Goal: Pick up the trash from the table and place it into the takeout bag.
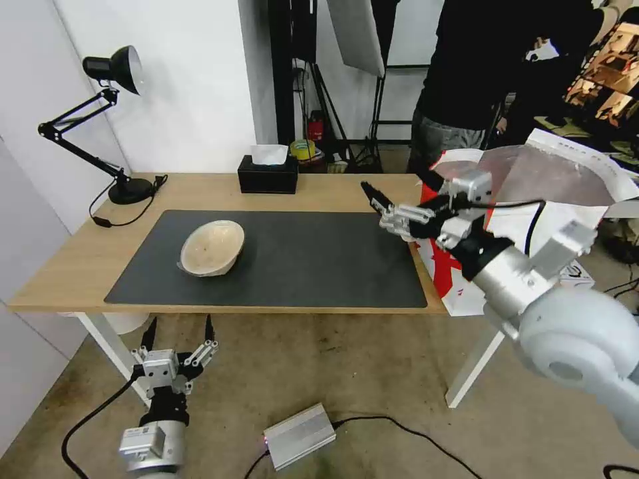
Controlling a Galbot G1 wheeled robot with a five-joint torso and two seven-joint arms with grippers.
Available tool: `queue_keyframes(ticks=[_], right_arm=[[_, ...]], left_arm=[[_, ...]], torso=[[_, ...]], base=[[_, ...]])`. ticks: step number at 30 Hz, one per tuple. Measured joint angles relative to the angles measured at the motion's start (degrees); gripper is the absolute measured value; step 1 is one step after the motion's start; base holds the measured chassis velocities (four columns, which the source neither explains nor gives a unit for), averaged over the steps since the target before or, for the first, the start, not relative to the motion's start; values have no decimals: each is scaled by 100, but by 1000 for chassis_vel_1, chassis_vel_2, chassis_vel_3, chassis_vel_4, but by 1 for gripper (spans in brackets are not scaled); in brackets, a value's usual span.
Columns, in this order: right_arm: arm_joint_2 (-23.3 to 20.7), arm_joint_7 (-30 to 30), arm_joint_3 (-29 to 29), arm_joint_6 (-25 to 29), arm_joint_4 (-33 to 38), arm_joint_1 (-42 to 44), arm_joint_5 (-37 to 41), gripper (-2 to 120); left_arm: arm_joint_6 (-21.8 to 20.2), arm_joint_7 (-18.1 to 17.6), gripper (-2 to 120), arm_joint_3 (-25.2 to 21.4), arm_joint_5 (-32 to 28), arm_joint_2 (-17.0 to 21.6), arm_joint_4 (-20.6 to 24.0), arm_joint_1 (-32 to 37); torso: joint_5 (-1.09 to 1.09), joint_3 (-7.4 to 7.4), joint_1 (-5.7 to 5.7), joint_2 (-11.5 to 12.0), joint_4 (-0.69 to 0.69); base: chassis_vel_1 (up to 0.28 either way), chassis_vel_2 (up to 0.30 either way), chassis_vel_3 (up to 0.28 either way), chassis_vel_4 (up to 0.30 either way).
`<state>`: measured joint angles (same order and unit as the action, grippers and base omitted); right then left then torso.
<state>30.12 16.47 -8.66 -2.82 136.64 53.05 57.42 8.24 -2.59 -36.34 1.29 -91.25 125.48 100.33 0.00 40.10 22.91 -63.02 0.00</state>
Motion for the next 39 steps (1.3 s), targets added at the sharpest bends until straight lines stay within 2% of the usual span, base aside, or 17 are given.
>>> queue_keyframes(ticks=[3,12,23,27,39], right_arm=[[287,-1,-73,172,-29,551,-589,97],[798,-5,-134,581,-126,1600,-1665,97],[1084,127,-120,1064,-468,2075,-2525,97],[1248,321,-108,1281,-684,2322,-3073,97],[1608,836,-222,1501,-742,2940,-3700,98]], left_arm=[[0,-3,100,-15,2,0,-5,0],[3,-5,100,-26,5,0,-33,10],[5,-8,100,-28,9,1,-94,-4],[6,-8,100,-30,10,2,-127,-14],[16,-8,100,-35,13,2,-168,-21]], torso=[[0,0,1,0,0],[0,0,1,0,0],[0,0,0,0,0],[0,0,1,0,0],[0,0,0,-1,0]], base=[[0,0,0,0],[0,0,0,0],[0,0,0,0],[0,0,0,0],[0,0,0,0]])
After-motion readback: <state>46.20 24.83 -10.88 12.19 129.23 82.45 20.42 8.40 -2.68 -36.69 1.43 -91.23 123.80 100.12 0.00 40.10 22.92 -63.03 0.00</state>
